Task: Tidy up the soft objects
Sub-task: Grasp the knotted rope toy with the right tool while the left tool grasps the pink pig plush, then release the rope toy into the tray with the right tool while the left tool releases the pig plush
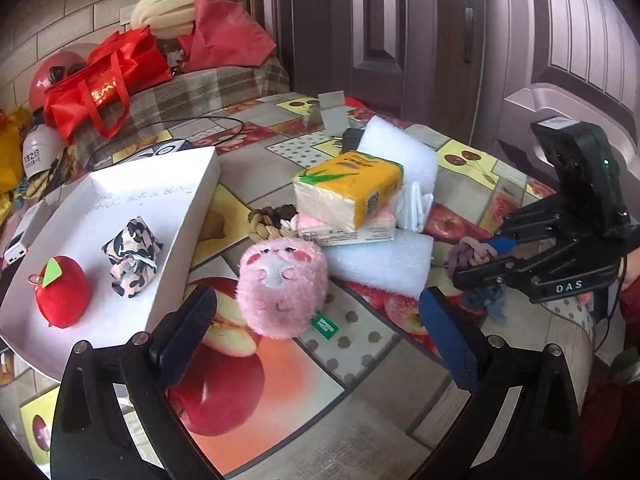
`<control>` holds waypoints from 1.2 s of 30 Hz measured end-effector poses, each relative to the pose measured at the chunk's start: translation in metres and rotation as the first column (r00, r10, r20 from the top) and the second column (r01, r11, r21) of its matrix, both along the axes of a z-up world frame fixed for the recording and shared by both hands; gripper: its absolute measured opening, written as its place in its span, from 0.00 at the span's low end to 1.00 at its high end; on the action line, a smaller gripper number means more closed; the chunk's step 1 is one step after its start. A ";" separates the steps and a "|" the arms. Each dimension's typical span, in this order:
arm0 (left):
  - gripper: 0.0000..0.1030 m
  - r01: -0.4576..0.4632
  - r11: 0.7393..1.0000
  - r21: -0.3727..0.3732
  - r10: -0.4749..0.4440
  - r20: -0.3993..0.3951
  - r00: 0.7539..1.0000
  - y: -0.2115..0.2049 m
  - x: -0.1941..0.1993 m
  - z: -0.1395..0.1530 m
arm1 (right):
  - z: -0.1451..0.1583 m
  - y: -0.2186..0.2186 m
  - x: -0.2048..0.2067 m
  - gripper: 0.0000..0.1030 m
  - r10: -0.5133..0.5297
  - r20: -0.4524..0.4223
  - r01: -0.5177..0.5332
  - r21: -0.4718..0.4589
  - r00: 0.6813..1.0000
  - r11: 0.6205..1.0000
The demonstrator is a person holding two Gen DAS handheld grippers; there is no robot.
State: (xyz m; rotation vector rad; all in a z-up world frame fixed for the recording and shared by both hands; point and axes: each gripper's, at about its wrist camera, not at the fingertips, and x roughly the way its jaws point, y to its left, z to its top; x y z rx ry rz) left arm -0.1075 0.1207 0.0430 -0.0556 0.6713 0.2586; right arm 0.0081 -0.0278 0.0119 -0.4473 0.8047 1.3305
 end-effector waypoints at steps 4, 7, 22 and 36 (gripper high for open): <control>0.99 -0.043 0.998 0.035 0.046 -0.065 0.997 0.008 0.025 -0.010 | 0.002 -0.001 0.000 0.24 -0.009 -0.008 0.009 0.005 1.000 1.000; 0.87 -0.056 0.998 0.042 0.060 -0.111 0.992 0.012 0.041 -0.024 | 0.001 -0.003 0.001 0.24 -0.013 -0.017 0.013 0.008 1.000 1.000; 0.52 -0.289 0.947 0.143 0.255 0.214 0.943 0.012 -0.027 0.008 | 0.042 -0.022 -0.016 0.24 -0.064 0.123 0.031 0.255 0.990 0.966; 0.52 -0.572 0.819 0.046 0.534 0.304 0.789 0.080 -0.098 0.008 | 0.059 0.015 -0.033 0.26 -0.165 0.199 0.059 0.451 0.966 0.891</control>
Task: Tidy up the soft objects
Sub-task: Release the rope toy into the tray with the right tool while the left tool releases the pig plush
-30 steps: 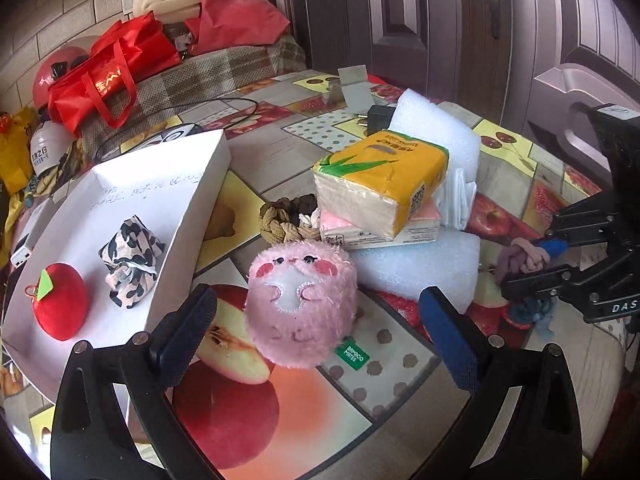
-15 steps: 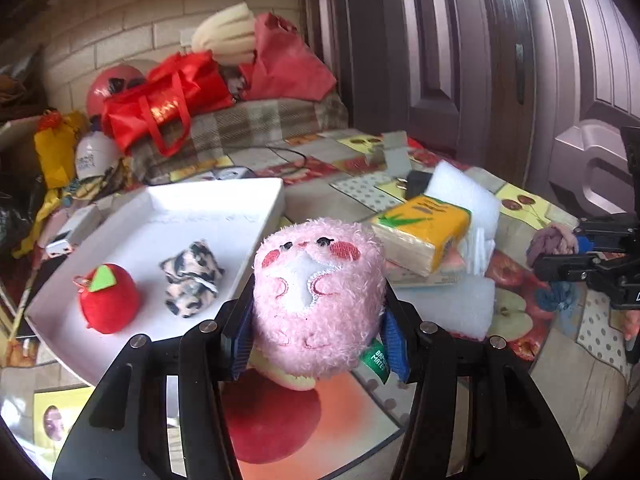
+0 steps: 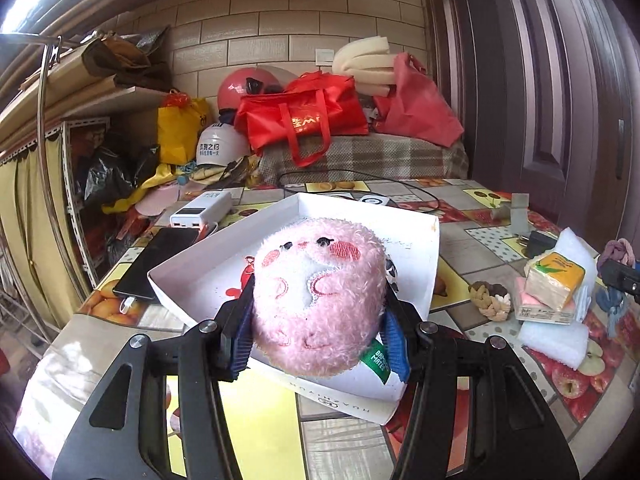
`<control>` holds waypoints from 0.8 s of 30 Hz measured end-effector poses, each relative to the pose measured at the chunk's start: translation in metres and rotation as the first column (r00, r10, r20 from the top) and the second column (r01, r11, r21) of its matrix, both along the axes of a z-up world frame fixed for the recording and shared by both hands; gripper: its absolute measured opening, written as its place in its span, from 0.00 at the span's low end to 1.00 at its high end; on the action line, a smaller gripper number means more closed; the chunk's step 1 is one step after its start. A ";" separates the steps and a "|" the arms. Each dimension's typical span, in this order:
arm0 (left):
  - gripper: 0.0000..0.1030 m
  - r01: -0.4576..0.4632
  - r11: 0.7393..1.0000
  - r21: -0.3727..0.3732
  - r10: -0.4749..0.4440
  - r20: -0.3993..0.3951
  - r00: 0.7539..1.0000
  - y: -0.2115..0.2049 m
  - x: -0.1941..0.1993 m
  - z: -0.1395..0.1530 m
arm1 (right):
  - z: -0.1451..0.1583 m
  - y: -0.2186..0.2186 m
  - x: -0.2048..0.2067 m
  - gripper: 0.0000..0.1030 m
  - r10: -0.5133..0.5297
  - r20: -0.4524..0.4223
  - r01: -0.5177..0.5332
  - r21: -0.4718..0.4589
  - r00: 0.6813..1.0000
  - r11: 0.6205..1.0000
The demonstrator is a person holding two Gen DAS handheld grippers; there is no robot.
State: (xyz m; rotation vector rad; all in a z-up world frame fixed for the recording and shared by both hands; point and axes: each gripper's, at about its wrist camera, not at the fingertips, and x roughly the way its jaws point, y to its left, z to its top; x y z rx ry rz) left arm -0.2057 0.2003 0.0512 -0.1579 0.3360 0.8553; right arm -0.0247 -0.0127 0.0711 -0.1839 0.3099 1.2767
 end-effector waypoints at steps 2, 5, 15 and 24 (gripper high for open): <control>0.52 -0.006 1.000 0.005 0.006 -0.001 1.000 0.001 0.000 -0.001 | -0.002 0.012 -0.007 0.26 0.036 -0.008 -0.036 -0.018 0.999 0.999; 0.52 -0.014 1.000 0.020 0.014 -0.013 1.000 0.000 0.003 -0.002 | -0.005 0.028 -0.017 0.26 0.073 -0.010 -0.073 -0.029 0.997 0.997; 0.52 -0.096 0.995 -0.029 0.096 -0.011 0.995 0.036 -0.001 -0.003 | -0.012 0.077 -0.056 0.25 0.180 0.034 -0.177 -0.076 0.983 0.981; 0.52 -0.123 0.991 -0.051 0.123 0.008 0.992 0.052 -0.005 -0.002 | -0.013 0.110 -0.068 0.25 0.198 0.018 -0.197 -0.072 0.980 0.978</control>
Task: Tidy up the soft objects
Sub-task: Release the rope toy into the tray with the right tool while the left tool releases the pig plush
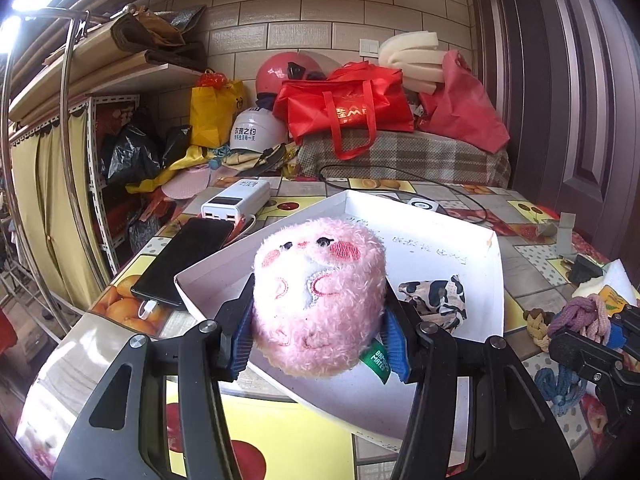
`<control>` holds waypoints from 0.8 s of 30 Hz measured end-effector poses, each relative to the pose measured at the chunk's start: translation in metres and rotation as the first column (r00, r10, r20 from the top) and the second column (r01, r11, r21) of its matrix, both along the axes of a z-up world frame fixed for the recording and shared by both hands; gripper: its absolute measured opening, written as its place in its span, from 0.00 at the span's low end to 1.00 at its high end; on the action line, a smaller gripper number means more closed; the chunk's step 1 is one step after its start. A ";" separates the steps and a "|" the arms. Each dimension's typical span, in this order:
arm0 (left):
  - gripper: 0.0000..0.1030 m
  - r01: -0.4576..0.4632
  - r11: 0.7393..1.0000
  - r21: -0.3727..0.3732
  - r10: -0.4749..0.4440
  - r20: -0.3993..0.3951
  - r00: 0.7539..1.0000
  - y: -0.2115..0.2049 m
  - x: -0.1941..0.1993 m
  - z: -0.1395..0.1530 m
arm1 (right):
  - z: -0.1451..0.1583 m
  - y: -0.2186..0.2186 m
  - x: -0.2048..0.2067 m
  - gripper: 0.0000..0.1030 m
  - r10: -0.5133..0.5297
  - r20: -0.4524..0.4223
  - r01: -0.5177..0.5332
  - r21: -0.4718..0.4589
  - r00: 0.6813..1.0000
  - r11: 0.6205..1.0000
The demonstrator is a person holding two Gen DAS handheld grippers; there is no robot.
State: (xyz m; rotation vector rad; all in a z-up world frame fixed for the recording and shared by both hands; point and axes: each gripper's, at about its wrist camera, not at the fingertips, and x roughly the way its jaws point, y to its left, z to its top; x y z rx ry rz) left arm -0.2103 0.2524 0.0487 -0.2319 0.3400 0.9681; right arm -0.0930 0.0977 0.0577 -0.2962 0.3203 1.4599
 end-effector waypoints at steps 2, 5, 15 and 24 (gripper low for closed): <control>0.52 -0.015 1.000 0.003 0.015 0.011 1.000 0.005 -0.002 0.001 | 0.000 0.009 0.000 0.25 -0.004 -0.020 0.004 0.005 1.000 1.000; 0.53 -0.033 0.999 0.004 0.033 0.019 0.999 0.017 -0.003 0.001 | -0.001 0.024 -0.004 0.25 0.006 -0.033 -0.006 0.004 0.999 1.000; 0.53 -0.081 0.996 -0.030 0.083 0.065 0.994 0.070 -0.003 0.004 | -0.013 0.100 -0.014 0.25 0.070 -0.071 -0.081 -0.157 0.995 0.984; 0.53 0.004 1.000 0.004 -0.005 0.051 0.999 0.075 0.014 0.007 | -0.010 0.130 0.040 0.25 -0.190 -0.057 0.180 -0.140 0.980 0.974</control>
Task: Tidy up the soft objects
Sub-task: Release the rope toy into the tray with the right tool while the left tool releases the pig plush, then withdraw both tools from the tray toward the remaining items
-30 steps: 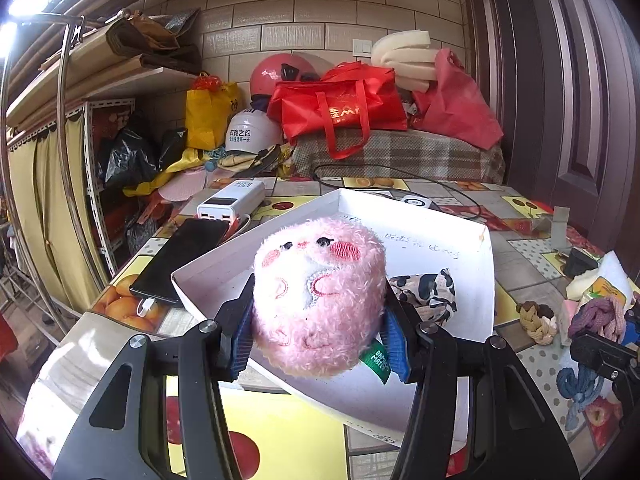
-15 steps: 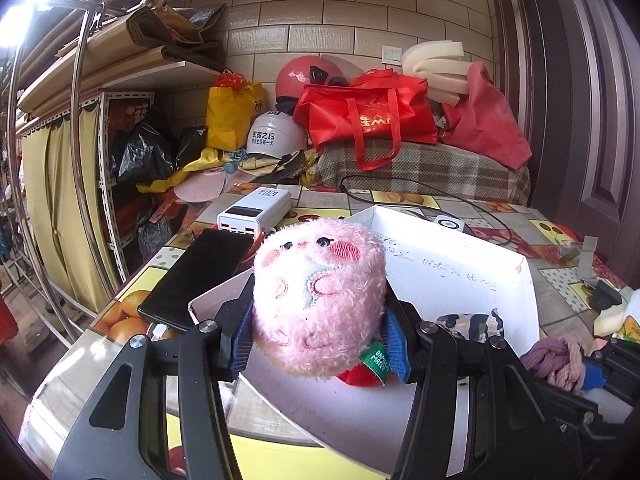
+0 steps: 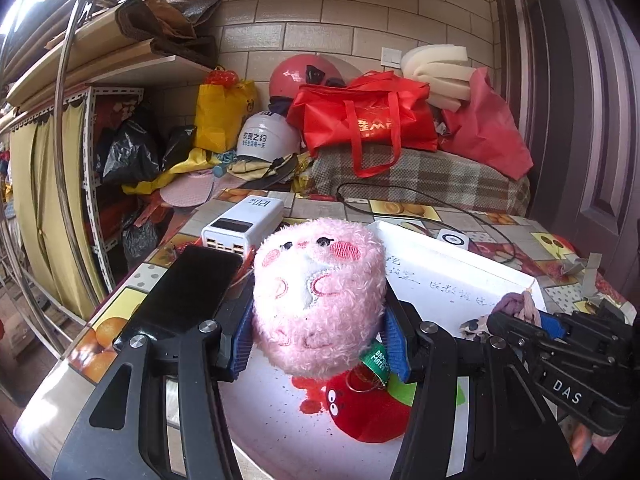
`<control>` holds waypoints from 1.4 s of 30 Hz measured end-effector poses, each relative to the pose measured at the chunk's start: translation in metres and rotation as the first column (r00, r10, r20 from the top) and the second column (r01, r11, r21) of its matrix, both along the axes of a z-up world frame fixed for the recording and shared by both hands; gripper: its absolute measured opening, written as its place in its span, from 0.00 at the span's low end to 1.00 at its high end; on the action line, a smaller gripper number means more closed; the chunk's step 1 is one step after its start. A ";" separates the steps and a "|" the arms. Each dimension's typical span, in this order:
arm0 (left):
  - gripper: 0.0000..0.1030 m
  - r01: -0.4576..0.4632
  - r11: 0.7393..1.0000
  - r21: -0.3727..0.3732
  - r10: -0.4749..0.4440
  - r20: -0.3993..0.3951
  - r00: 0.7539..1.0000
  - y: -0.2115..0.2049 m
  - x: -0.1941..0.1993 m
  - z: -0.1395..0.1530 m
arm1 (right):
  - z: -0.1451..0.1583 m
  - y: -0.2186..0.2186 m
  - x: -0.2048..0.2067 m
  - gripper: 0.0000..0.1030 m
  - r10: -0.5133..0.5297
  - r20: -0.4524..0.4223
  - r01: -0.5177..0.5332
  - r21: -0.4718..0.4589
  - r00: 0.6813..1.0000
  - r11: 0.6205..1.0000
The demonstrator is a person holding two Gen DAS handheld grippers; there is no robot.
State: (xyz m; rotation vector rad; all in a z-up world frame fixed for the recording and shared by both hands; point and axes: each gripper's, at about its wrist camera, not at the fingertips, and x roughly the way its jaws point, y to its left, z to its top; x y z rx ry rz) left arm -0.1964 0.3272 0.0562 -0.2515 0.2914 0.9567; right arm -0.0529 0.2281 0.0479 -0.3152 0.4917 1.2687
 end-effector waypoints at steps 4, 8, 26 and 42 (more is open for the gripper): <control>0.53 0.048 0.998 0.036 -0.046 -0.045 0.998 -0.005 0.015 0.002 | 0.002 0.001 0.005 0.25 -0.007 -0.020 0.007 0.013 1.000 1.000; 0.53 0.037 0.999 -0.005 -0.037 -0.037 0.999 0.004 0.013 0.000 | 0.004 0.004 -0.005 0.26 0.023 0.029 -0.024 0.009 0.999 1.000; 1.00 -0.087 0.996 0.015 0.087 0.032 0.996 0.005 -0.003 0.000 | 0.007 0.006 -0.034 1.00 0.049 0.202 -0.054 0.019 0.978 0.998; 1.00 -0.116 0.993 0.033 0.114 0.052 0.992 -0.013 -0.011 0.000 | 0.013 -0.065 -0.058 1.00 0.056 0.198 -0.084 0.136 0.979 0.987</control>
